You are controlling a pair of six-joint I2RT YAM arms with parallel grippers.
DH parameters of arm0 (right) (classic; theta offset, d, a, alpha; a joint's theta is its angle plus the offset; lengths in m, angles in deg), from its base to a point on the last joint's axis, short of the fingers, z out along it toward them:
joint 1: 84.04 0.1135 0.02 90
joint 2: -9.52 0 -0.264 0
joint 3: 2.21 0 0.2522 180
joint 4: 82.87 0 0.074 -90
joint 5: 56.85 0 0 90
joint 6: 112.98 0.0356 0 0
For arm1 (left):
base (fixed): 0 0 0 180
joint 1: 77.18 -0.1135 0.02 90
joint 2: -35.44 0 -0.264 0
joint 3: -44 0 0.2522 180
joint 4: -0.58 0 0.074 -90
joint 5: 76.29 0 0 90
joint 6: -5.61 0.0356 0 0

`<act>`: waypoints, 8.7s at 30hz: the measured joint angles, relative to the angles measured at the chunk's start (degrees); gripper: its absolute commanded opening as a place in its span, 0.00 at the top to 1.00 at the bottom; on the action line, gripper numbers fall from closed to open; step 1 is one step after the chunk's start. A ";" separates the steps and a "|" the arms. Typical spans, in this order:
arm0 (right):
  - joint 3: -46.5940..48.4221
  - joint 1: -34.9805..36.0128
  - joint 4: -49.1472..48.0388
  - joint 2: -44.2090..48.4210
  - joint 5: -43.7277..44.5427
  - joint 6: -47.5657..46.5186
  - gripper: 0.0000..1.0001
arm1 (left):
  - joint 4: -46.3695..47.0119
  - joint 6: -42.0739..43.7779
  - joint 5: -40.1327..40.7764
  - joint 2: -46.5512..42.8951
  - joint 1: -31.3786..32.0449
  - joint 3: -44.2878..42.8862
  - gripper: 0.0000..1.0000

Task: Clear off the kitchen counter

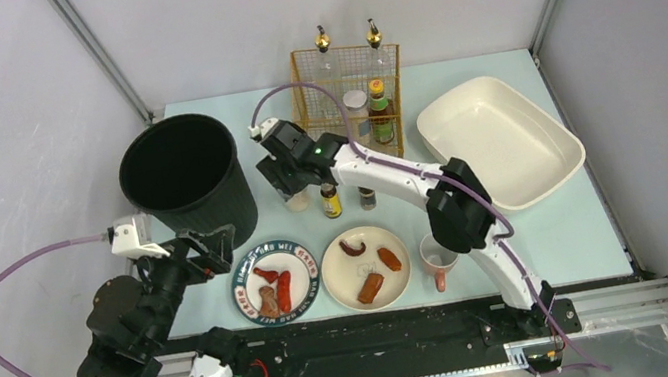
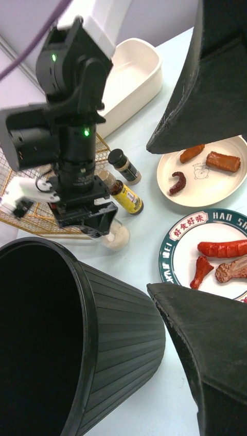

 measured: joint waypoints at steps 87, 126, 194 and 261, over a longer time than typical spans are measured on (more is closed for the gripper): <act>11.39 -13.73 -8.50 -3.76 10.91 -0.31 1.00 | -0.85 0.02 0.07 1.77 0.00 -1.53 0.02; 11.61 -14.21 -8.46 -6.21 12.15 4.55 0.26 | -1.75 0.00 0.20 1.51 0.00 -1.53 0.02; -29.44 -1.20 -8.02 25.38 4.35 6.10 0.23 | -1.88 0.02 -0.04 0.11 0.00 -3.13 0.02; -10.51 -4.83 -4.17 28.33 3.65 -0.17 1.00 | -1.90 0.04 0.00 1.79 0.00 -3.13 0.02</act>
